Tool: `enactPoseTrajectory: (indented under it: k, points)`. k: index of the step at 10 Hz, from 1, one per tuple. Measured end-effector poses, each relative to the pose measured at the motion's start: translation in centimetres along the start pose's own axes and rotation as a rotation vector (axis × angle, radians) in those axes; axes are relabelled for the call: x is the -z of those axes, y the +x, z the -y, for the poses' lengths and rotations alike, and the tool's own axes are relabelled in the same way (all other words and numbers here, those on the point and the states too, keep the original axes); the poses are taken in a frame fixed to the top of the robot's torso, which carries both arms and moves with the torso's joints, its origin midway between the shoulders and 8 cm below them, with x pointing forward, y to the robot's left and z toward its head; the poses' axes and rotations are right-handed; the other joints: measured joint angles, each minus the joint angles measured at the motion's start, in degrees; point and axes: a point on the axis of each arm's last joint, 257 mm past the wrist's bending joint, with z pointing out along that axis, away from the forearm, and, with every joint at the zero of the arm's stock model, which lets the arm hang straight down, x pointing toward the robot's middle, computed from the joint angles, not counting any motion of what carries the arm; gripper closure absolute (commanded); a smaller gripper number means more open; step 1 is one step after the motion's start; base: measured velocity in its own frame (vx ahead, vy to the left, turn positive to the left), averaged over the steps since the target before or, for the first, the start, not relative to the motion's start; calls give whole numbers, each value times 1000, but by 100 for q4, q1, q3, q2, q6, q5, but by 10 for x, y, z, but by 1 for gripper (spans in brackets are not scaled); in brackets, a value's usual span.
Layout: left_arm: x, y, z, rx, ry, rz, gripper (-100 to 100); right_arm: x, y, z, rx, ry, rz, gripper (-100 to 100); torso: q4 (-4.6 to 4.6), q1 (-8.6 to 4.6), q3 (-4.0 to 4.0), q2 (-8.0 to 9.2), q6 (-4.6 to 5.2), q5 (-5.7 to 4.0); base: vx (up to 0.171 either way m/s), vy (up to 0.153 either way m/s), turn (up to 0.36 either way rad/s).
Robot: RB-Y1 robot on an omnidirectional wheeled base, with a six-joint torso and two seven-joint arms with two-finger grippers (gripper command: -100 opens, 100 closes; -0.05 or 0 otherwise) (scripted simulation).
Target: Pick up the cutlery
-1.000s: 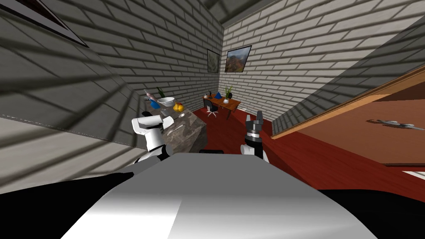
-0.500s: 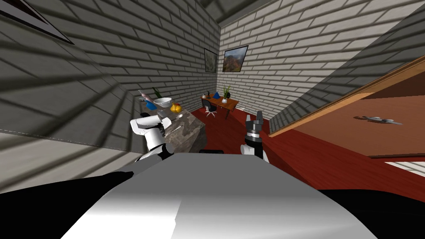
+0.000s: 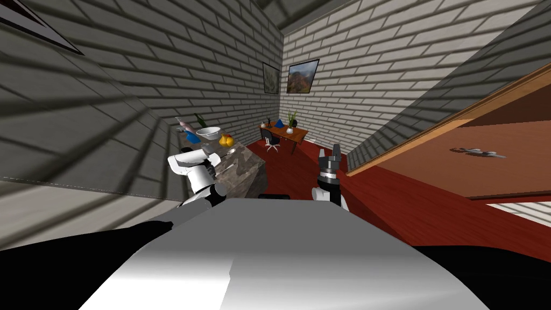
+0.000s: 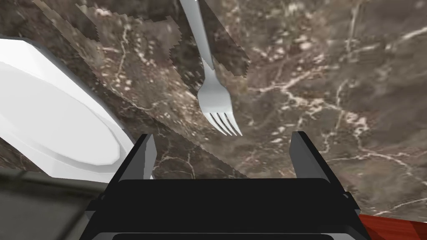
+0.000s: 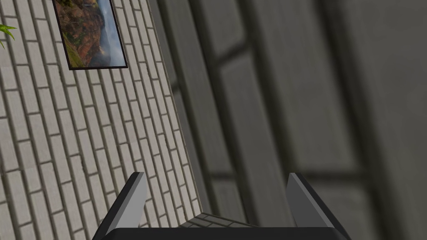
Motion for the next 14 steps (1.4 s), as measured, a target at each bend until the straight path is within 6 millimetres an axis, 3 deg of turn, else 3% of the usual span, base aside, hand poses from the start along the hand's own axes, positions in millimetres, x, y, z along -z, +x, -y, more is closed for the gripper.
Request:
enactPoseTrajectory:
  k: [1, 2, 3, 7, 8, 12, 14]
  points:
    - [0, 1, -5, 8, -22, -9, -100, 0, 0, 0, 0, 0, 0, 0, 0, -1, -1, -2, 0, 0, 0, 0, 0]
    - [0, 1, -6, 9, -27, -10, 0, 0, 0, 0, 0, 0, 0, 0, 0, -1, 0, 0, -1, 0, 0, 0, 0]
    - [0, 1, -6, 9, -26, -10, -100, 0, 0, 0, 0, 0, 0, 0, 0, -1, 1, 1, -1, 0, 4, -5, 15]
    - [-17, 8, -10, -2, -27, -13, -100, 0, 0, 0, 0, 0, 0, 0, 0, -1, 0, 0, -1, 0, 3, -4, 11]
    - [-18, 8, -9, -2, -25, -13, 100, 0, 0, 0, 0, 0, 0, 0, 0, -1, 1, 1, -1, 0, 0, 0, 0]
    - [-18, 8, -9, -2, -25, -13, 100, 0, 0, 0, 0, 0, 0, 0, 0, 0, 1, 2, -1, 0, 0, 0, 0]
    - [-18, 8, -9, -2, -25, -13, -100, 0, 0, 0, 0, 0, 0, 0, 1, 0, 1, 2, -1, 0, 7, 3, -78]
